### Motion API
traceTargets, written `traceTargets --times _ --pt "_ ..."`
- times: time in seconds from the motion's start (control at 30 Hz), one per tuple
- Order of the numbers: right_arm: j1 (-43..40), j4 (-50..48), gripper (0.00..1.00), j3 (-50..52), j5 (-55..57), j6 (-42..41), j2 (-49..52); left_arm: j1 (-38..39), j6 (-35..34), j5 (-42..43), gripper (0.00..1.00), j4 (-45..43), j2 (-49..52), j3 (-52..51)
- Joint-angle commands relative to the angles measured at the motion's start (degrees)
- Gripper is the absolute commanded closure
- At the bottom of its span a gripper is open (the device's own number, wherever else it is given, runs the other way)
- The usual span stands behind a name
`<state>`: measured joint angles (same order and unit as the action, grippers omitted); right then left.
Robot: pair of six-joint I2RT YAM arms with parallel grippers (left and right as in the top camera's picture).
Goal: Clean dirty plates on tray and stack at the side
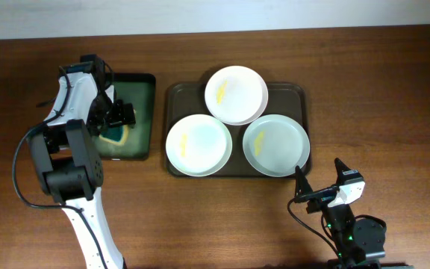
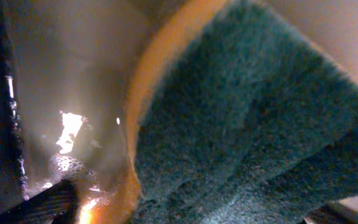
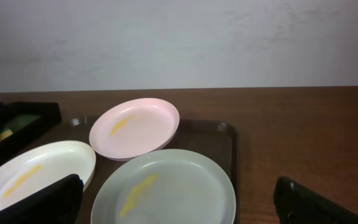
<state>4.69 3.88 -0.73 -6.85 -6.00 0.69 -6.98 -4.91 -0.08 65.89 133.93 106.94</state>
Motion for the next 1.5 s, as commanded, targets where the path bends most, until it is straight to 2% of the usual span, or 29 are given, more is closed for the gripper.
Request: traceTargets --times 0.0,0.03,0.17,0.27,0.3,0.33,0.37,0.4,0.43,0.73,0.77,0.87,0.93,1.0,1.03,1.1,1.13,1.17,1.23,1.3,1.47 --pt "-0.3 0.2 0.02 0.4 0.5 0.0 -0.4 -0.2 0.3 2.3 0.27 -0.9 0.9 -0.5" --pt "-0.3 0.2 0.02 0.4 0.5 0.0 -0.4 -0.2 0.3 3.5 0.47 -0.6 0.9 -0.5" --pt "-0.3 0.2 0.02 0.4 0.5 0.0 -0.4 -0.2 0.3 10.5 0.82 1.3 0.9 -0.5" --pt "-0.3 0.2 0.02 0.4 0.5 0.0 -0.4 -0.2 0.2 15.3 0.88 2.4 0.9 -0.5" --pt "-0.3 0.2 0.02 0.4 0.5 0.0 -0.4 -0.2 0.2 16.1 0.86 2.4 0.9 -0.5" --pt "-0.3 0.2 0.02 0.4 0.5 0.0 -0.4 -0.2 -0.5 16.9 0.79 2.3 0.9 -0.5" --pt "-0.3 0.2 0.02 0.4 0.5 0.0 -0.4 -0.2 -1.6 16.9 0.62 2.1 0.9 -0.5" --pt "-0.3 0.2 0.02 0.4 0.5 0.0 -0.4 -0.2 -1.7 16.9 0.28 1.7 0.9 -0.5" --pt "-0.3 0.2 0.02 0.4 0.5 0.0 -0.4 -0.2 -1.7 16.8 0.00 1.1 0.9 -0.5" --pt "-0.3 0.2 0.01 0.4 0.5 0.0 -0.4 -0.2 -1.7 16.8 0.02 -6.5 0.9 -0.5" --pt "-0.3 0.2 0.02 0.4 0.5 0.0 -0.4 -0.2 -1.7 16.8 0.07 -6.8 0.9 -0.5" --pt "-0.3 0.2 0.01 0.4 0.5 0.0 -0.4 -0.2 -1.7 14.7 0.33 -6.8 0.9 -0.5" --pt "-0.3 0.2 0.02 0.4 0.5 0.0 -0.4 -0.2 -1.7 12.3 0.41 -6.3 0.9 -0.5" --pt "-0.3 0.2 0.02 0.4 0.5 0.0 -0.4 -0.2 -1.7 10.0 0.57 -5.3 0.9 -0.5" --pt "-0.3 0.2 0.02 0.4 0.5 0.0 -0.4 -0.2 -1.7 8.9 0.71 -4.9 0.9 -0.5" --pt "-0.3 0.2 0.02 0.4 0.5 0.0 -0.4 -0.2 -1.7 7.0 0.77 -4.5 0.9 -0.5" --pt "-0.3 0.2 0.02 0.4 0.5 0.0 -0.4 -0.3 -2.1 5.9 0.71 -4.5 0.9 -0.5" --pt "-0.3 0.2 0.01 0.4 0.5 0.0 -0.4 -0.4 -2.8 5.0 0.54 -4.6 0.9 -0.5" --pt "-0.3 0.2 0.02 0.4 0.5 0.0 -0.4 -1.3 -5.5 4.3 0.36 -4.6 0.9 -0.4" --pt "-0.3 0.2 0.02 0.4 0.5 0.0 -0.4 -2.4 -8.2 4.4 0.12 -4.5 0.9 -0.4" --pt "-0.3 0.2 0.02 0.4 0.5 0.0 -0.4 -4.0 -9.0 8.4 0.10 -3.5 0.9 -0.4"
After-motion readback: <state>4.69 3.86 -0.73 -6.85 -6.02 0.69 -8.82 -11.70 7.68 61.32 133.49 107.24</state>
